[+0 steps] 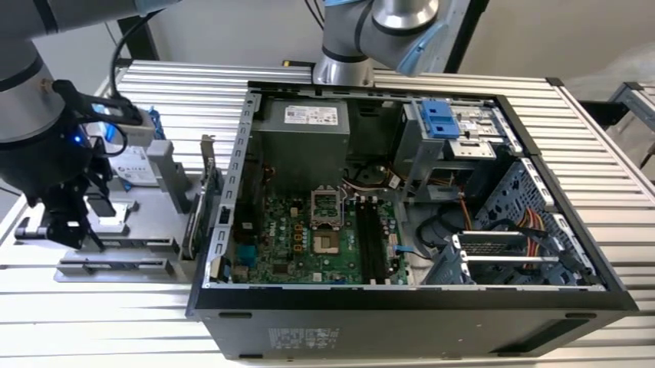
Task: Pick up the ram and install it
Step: 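Pick up the ram and move it above insertion slot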
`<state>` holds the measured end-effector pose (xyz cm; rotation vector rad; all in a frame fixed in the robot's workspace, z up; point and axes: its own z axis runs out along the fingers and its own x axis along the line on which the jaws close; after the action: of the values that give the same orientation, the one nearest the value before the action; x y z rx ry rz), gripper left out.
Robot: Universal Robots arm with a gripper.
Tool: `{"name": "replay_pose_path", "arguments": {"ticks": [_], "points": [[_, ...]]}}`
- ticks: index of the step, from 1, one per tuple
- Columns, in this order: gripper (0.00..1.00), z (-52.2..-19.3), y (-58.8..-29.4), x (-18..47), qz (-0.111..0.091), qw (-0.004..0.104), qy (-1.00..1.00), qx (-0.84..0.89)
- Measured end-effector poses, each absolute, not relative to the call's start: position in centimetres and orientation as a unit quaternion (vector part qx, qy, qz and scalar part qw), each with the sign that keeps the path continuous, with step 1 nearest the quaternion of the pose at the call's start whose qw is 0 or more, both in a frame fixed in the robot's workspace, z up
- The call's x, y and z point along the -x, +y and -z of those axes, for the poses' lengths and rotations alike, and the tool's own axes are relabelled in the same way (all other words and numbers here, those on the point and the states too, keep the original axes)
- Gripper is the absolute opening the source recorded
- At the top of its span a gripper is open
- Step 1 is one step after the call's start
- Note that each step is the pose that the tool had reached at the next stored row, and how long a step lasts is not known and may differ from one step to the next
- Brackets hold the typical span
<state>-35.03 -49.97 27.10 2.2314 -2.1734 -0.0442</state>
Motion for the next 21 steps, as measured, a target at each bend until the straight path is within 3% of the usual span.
{"name": "replay_pose_path", "arguments": {"ticks": [21], "points": [[1.00, -26.24, -50.06, 35.03, 0.014, 0.013, -0.698, -0.716]]}}
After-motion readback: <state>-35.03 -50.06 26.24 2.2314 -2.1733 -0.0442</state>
